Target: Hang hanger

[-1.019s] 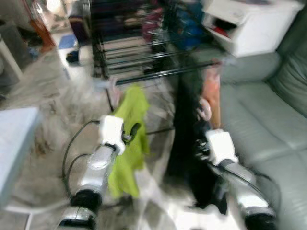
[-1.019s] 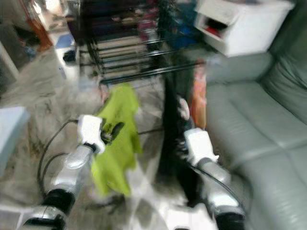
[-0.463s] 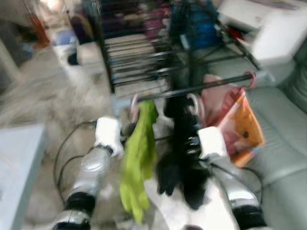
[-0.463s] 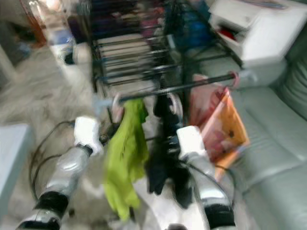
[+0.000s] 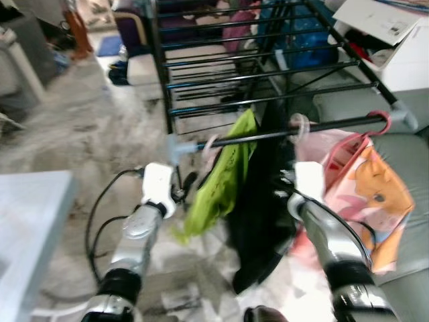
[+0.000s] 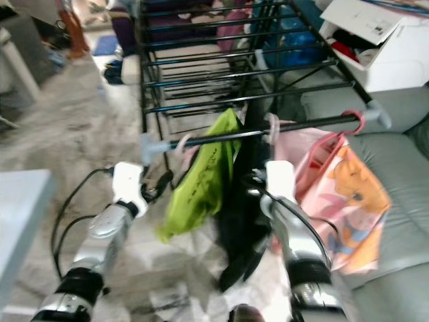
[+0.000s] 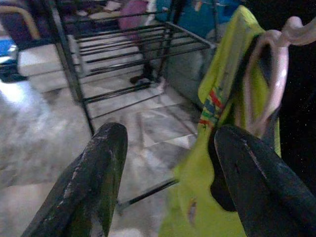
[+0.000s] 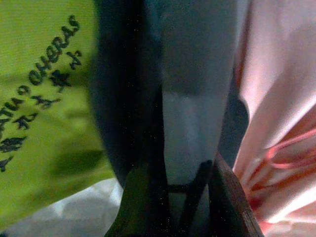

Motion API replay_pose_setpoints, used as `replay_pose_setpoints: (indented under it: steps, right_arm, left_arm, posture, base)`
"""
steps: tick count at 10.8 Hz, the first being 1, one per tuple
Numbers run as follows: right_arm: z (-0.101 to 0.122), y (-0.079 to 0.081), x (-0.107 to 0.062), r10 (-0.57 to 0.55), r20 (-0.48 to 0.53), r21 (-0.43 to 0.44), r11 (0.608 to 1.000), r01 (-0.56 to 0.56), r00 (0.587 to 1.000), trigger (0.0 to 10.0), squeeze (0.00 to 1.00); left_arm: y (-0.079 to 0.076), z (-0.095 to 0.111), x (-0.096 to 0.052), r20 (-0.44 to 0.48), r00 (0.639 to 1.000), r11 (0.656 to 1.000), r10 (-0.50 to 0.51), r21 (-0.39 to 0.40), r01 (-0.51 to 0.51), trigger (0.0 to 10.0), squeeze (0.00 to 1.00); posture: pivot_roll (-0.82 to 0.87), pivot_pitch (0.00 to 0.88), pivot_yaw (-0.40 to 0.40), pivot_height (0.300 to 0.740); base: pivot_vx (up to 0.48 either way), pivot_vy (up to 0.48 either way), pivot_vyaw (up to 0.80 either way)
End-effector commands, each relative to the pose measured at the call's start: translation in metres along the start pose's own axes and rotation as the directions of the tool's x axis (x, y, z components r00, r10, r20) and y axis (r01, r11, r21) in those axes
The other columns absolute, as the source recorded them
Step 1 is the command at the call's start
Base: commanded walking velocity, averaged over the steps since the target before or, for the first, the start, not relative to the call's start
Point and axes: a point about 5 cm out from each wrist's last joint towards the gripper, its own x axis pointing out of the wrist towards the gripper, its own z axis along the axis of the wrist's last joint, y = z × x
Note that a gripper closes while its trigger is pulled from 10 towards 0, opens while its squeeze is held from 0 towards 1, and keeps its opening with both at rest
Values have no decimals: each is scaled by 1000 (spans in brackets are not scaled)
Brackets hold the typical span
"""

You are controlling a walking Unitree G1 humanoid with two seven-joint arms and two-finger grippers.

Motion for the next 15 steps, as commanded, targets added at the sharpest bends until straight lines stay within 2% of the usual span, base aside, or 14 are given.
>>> replay_pose_setpoints:
  steps: [1,4,7,9,10,12,13,14,15]
  right_arm:
    - [23,-5,5,-7,37,10,1000,6,999,10000,0]
    - [33,-11,15,27,-46,54,998,-24,999,10000,0]
    - [46,-19,21,81,-104,67,995,-74,991,10000,0]
    - [49,-15,25,125,-132,76,990,-115,983,10000,0]
    - [48,-7,28,172,-164,97,983,-158,971,10000,0]
    - [35,-4,27,204,-209,156,972,-173,956,10000,0]
    - [21,-6,25,213,-254,125,974,-186,943,10000,0]
    - [15,-8,24,201,-268,104,978,-179,942,10000,0]
    - [22,-11,26,183,-246,77,983,-169,952,10000,0]
  left_arm:
    - [-1,1,2,-8,1000,1000,-9,5,9,10000,0]
    - [-1,1,-4,-12,1000,1000,0,4,0,10000,0]
    - [3,-3,-25,-28,999,999,35,1,-35,10000,0]
    - [4,-5,-34,-45,998,999,40,5,-40,10000,0]
    - [4,-3,-39,-57,997,999,46,7,-46,10000,0]
    - [4,0,-42,-64,997,999,52,5,-52,10000,0]
    - [3,2,-43,-70,996,998,58,-2,-59,10000,0]
    - [1,2,-43,-76,995,998,58,-4,-58,10000,0]
    - [1,3,-43,-75,996,998,55,-3,-55,10000,0]
  posture:
    - [-81,0,45,740]
    - [-60,0,22,740]
    - [-15,0,-5,740]
    - [4,0,-16,740]
    - [13,0,-22,740]
    - [19,0,-28,740]
    - [22,0,-27,740]
    - [21,0,-25,740]
    - [26,0,-25,740]
  base:
    - [0,0,0]
    - [0,0,0]
    - [0,0,0]
    - [0,0,0]
    - [0,0,0]
    - [0,0,0]
    - [0,0,0]
    - [0,0,0]
    - [0,0,0]
